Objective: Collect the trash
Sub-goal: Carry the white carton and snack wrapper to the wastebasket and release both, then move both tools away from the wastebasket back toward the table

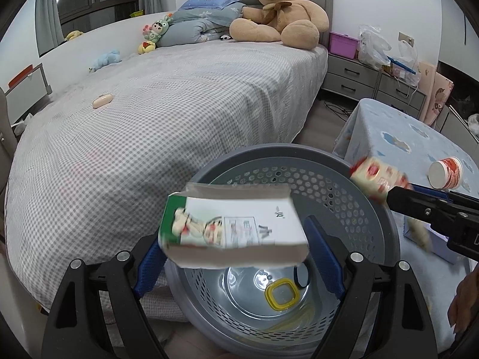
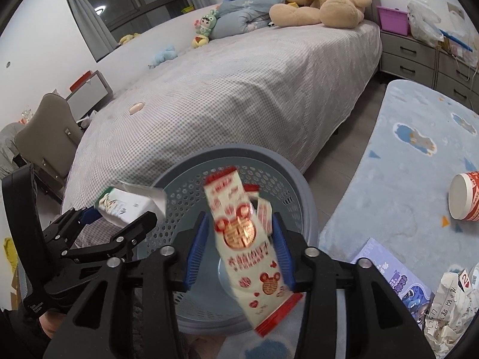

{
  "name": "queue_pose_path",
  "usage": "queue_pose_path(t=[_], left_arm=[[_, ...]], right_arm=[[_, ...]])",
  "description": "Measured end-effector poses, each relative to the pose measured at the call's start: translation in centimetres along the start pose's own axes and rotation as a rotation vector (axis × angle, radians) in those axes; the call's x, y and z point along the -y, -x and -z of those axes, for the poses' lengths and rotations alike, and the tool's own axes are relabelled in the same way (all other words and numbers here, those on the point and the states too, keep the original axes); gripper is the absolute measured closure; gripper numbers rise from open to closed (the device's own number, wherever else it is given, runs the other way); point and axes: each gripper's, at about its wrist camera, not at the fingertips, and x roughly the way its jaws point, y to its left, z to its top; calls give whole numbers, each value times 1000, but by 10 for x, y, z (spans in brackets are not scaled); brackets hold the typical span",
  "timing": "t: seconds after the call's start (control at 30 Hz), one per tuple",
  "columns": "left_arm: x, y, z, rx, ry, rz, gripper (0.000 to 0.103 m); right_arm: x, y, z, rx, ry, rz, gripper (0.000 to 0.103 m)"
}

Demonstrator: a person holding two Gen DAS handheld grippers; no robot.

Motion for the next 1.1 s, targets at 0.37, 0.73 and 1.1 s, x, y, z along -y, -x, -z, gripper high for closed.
queue_pose_path(t=[0.37,0.73,1.1], left_arm=[[-3,-2,0,-9,12,-15,21],[-4,-2,-1,-8,16,-19,21],[-4,1,-1,-4,19,-25,21]], right_arm=[[2,3,-1,15,-12,4,43],[1,3,1,12,-8,7,43],[2,1,5,10,-2,17,43]])
